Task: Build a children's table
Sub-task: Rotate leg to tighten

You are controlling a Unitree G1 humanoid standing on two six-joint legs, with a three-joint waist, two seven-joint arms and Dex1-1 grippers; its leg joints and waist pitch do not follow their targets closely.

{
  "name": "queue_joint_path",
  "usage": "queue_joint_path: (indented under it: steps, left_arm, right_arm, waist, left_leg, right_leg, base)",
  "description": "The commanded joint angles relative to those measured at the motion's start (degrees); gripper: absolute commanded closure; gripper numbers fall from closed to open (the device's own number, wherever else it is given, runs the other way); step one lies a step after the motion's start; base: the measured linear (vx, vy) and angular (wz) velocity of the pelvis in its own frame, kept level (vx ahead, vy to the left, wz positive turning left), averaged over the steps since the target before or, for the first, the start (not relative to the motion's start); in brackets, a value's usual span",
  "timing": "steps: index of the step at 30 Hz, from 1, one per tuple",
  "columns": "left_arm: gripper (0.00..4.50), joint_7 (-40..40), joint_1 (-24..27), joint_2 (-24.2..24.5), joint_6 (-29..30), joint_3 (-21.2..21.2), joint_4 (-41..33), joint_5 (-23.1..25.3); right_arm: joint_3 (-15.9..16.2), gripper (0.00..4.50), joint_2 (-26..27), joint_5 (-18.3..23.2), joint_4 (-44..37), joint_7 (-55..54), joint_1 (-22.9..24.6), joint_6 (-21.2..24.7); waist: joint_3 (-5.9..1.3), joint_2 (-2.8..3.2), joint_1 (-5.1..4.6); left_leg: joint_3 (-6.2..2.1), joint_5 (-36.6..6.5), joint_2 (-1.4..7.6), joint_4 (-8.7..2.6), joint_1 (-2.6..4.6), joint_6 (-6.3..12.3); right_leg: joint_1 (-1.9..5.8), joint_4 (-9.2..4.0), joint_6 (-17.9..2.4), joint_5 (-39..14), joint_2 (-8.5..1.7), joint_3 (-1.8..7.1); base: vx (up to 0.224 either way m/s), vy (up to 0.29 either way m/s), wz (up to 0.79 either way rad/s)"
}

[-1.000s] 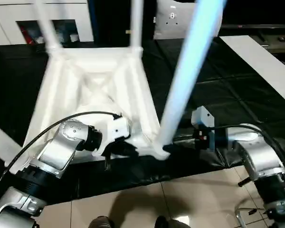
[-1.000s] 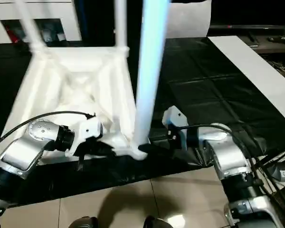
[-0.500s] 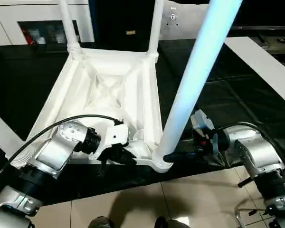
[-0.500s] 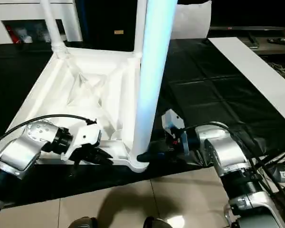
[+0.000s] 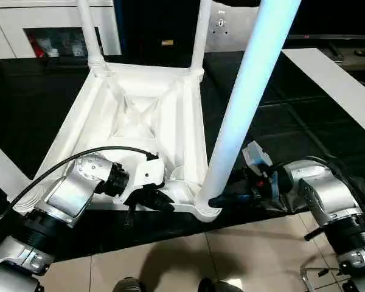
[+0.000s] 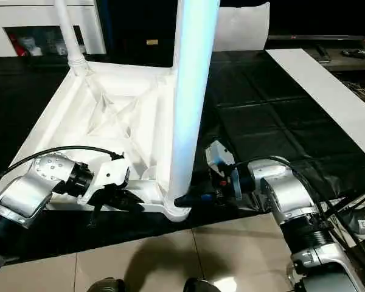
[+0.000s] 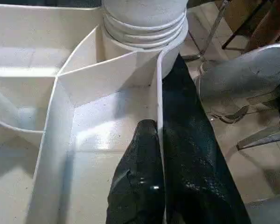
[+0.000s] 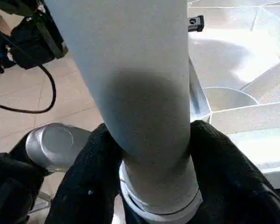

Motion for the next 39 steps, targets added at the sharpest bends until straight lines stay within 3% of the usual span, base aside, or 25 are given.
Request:
queue_joint_path:
  steps: [1,4,5,6,8,10,11,12,13,15,16,18,22,25,28,31,35,39]
  left_arm:
    - [4.5,0.08,-0.79,-1.4,2.11,-0.99,-2.02,-1.13]
    - [4.5,6.44,-0.59,-4.12,6.96,1.1,-2.44,-0.96]
    - [4.5,9.76,-0.58,-5.61,9.18,2.01,-2.8,-0.65]
    - [4.5,10.23,-0.58,-5.84,9.46,2.14,-2.85,-0.61]
    - [4.5,15.97,-0.44,-9.02,13.41,3.9,-4.1,-0.51]
    - [4.5,17.03,-0.44,-9.64,14.11,4.24,-4.28,-0.46]
    - [4.5,20.05,-0.64,-11.51,16.27,5.19,-4.62,-0.06]
    - [4.5,21.26,-0.74,-12.2,17.04,5.52,-4.73,0.18]
    - [4.5,25.39,-1.2,-14.63,19.25,6.67,-4.82,1.02]
    - [4.5,29.55,-1.64,-17.01,20.61,7.69,-4.7,1.96]
    - [4.5,31.2,-1.79,-17.95,21.14,8.06,-4.69,2.31]
    - [4.5,34.93,-2.16,-20.26,21.82,8.74,-4.48,3.1]
    - [4.5,38.36,-2.06,-22.56,23.23,8.69,-5.39,3.55]
    - [4.5,37.53,-1.89,-21.37,22.52,7.83,-5.75,4.26]
    - [4.5,35.83,-1.44,-19.92,21.55,7.3,-6.15,4.23]
    - [4.5,33.79,-0.74,-18.08,20.79,6.61,-6.86,3.71]
    - [4.5,31.1,-0.21,-15.91,19.24,6.03,-7.05,3.18]
    - [4.5,27.11,0.22,-13.34,15.92,4.59,-6.77,2.95]
  right_arm:
    - [-0.71,2.54,1.26,3.54,-2.33,-0.93,0.88,2.91]
    - [-1.64,2.54,4.05,3.21,-4.43,-8.73,1.81,7.63]
    - [-1.86,2.54,6.07,1.33,-4.67,-13.9,2.22,7.33]
    - [-1.89,2.54,6.38,1.04,-4.66,-14.68,2.25,7.29]
    - [-3.25,2.54,11.22,-0.91,-4.71,-24.49,2.33,8.9]
    - [-3.51,2.54,12.06,-1.06,-4.76,-25.97,2.29,9.3]
    - [-3.53,2.54,14.27,-2.89,-4.68,-30.54,2.04,9.78]
    - [-3.53,2.54,14.97,-3.41,-4.62,-32.1,1.93,9.92]
    - [-3.83,2.54,17.52,-4.88,-4.11,-37.48,1.37,10.46]
    - [-4.34,2.54,20.03,-6.26,-3.39,-42.92,0.65,10.93]
    - [-4.6,2.55,21.06,-6.71,-3.15,-45.15,0.39,11.22]
    - [-5.95,2.56,23.98,-7.11,-2.04,-50.79,-0.48,11.98]
    - [-6.56,2.56,26.63,-8.21,-1.47,-54.66,-0.65,10.28]
    - [-6.73,1.85,26.63,-8.37,-2.6,-54.58,0.28,8.98]
    - [-7.28,1.78,25.94,-7.71,-3.98,-54.2,1.1,8.99]
    - [-8.15,1.37,24.66,-7.1,-4.97,-53.32,1.86,8.93]
    - [-8.59,1.1,22.13,-6.17,-6.15,-50.19,2.56,8.97]
    - [-7.88,0.91,18.16,-5.31,-7.27,-44.07,3.22,8.14]
  waist:
    - [-4.18,0.21,-0.38]
    - [-3.89,0.13,-0.57]
    - [-3.65,0.03,-0.88]
    - [-3.6,-0.02,-1.12]
    - [-3.47,-0.18,-1.85]
    - [-3.46,-0.27,-2.98]
    - [-3.45,-0.06,-3.47]
    - [-3.4,0.1,-4.1]
    - [-3.68,0.29,-4.47]
    - [-3.49,0.53,-4.89]
    - [-3.39,0.67,-5.44]
    - [-3.41,0.77,-5.63]
    - [-3.65,0.67,-5.4]
    - [-4.1,0.71,-4.91]
    - [-4.44,0.71,-4.47]
    - [-4.76,0.8,-4.16]
    - [-4.8,0.75,-3.66]
    - [-4.67,0.89,-2.92]
  left_leg:
    - [-0.58,-13.35,2.52,-4.07,0.8,3.19]
    - [-0.77,-14.73,2.37,-4.19,0.75,2.27]
    - [-0.81,-16.77,2.02,-4.0,1.08,1.44]
    - [-0.9,-17.11,1.92,-3.98,0.97,1.13]
    - [-1.2,-17.99,1.64,-3.94,0.62,0.5]
    - [-1.54,-18.85,1.34,-3.75,0.37,-0.25]
    - [-1.78,-19.79,1.21,-3.7,0.14,-0.07]
    - [-1.77,-20.27,1.26,-3.66,0.47,0.14]
    - [-1.9,-19.91,1.48,-3.68,0.46,0.24]
    - [-2.11,-21.05,1.69,-3.82,0.53,0.21]
    - [-2.4,-23.37,1.79,-3.91,0.89,0.11]
    - [-2.54,-24.17,1.95,-4.08,0.94,0.26]
    - [-2.37,-22.71,1.85,-4.23,0.85,0.74]
    - [-1.99,-17.92,2.01,-4.37,0.49,1.85]
    - [-1.61,-13.4,2.09,-4.34,0.29,2.86]
    - [-1.45,-10.42,1.99,-4.11,0.02,3.54]
    - [-1.19,-8.69,1.88,-3.89,-0.15,4.16]
    - [-1.18,-9.86,2.27,-4.01,0.37,3.57]
  right_leg:
    - [3.16,-4.38,-8.33,-26.32,-3.8,3.7]
    - [3.15,-4.59,-7.57,-29.15,-3.74,3.5]
    - [2.83,-5.33,-5.68,-33.95,-3.83,3.24]
    - [2.87,-5.52,-5.01,-35.44,-3.88,3.11]
    - [3.06,-6.11,-2.57,-39.24,-3.91,2.56]
    - [3.11,-6.66,-0.87,-41.62,-3.96,1.93]
    - [3.32,-6.98,0.31,-42.68,-3.97,1.55]
    - [3.01,-7.41,0.31,-42.36,-3.96,1.39]
    - [3.23,-7.17,-0.58,-39.9,-3.98,1.31]
    - [3.08,-7.24,-1.33,-38.65,-3.79,0.9]
    - [3.09,-7.55,-1.48,-38.04,-3.89,0.36]
    - [3.22,-7.67,-1.61,-36.99,-3.99,0.28]
    - [3.18,-7.17,-2.78,-33.33,-4.21,1.08]
    - [3.5,-6.14,-5.29,-26.46,-4.11,1.91]
    - [3.82,-5.2,-7.56,-20.56,-3.97,2.34]
    - [4.15,-4.52,-8.81,-17.6,-3.9,2.49]
    - [4.31,-4.09,-9.42,-16.37,-3.73,2.64]
    - [4.08,-4.33,-9.15,-17.81,-3.64,2.6]
  base:
    - [0.0,0.0,0.0]
    - [0.0,0.0,0.0]
    - [0.0,0.0,0.0]
    - [0.0,0.0,0.0]
    - [0.0,0.0,0.0]
    - [0.0,0.0,0.0]
    - [0.0,0.0,0.0]
    - [0.0,0.0,0.0]
    - [0.0,0.0,0.0]
    - [0.0,0.0,0.0]
    - [0.0,0.0,0.0]
    - [0.0,0.0,0.0]
    - [0.0,0.0,0.0]
    - [0.0,0.0,0.0]
    - [0.0,0.0,0.0]
    - [0.0,0.0,0.0]
    - [0.0,0.0,0.0]
    - [0.0,0.0,0.0]
